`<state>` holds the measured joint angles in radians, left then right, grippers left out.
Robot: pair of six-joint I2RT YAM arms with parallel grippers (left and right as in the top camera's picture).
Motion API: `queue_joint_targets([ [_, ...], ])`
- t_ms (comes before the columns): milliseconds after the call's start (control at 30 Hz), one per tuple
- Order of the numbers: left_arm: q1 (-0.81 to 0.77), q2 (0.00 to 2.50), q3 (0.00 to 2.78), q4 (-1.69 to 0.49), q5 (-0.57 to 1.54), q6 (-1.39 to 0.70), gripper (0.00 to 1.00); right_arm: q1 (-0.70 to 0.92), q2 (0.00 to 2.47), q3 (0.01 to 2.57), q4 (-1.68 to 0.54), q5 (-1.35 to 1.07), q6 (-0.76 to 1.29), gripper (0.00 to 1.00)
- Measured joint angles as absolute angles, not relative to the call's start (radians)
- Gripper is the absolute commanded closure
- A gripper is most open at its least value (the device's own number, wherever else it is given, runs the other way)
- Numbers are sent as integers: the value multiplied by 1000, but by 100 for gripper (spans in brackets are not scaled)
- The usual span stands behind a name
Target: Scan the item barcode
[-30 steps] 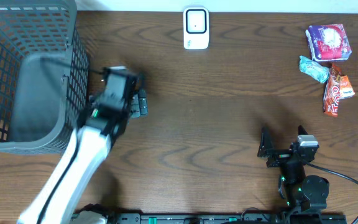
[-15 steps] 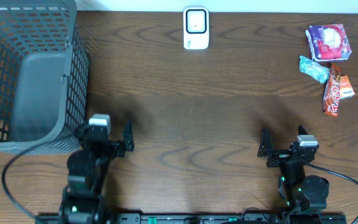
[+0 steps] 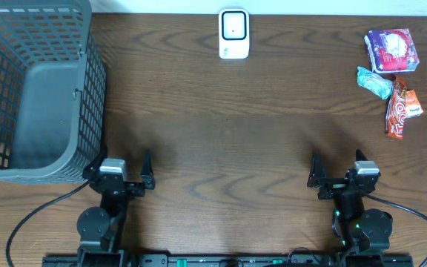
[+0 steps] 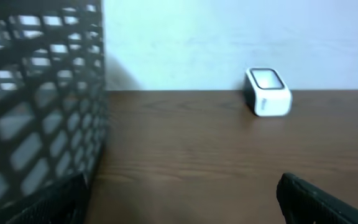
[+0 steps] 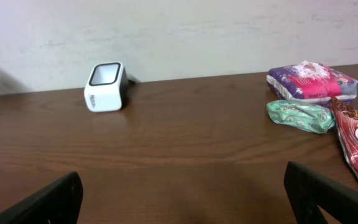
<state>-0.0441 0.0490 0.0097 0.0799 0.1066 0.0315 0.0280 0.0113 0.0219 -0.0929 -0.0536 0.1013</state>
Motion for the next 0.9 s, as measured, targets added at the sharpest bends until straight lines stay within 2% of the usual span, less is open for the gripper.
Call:
queue_joint_targets([
  [367, -8, 10, 8, 150, 106, 31, 2, 28, 11, 22, -93, -54, 101, 1],
  [600, -8, 12, 7, 0, 102, 32, 2, 28, 11, 21, -93, -54, 101, 1],
  [900, -8, 11, 12, -17, 99, 34, 2, 28, 11, 21, -93, -54, 101, 1],
])
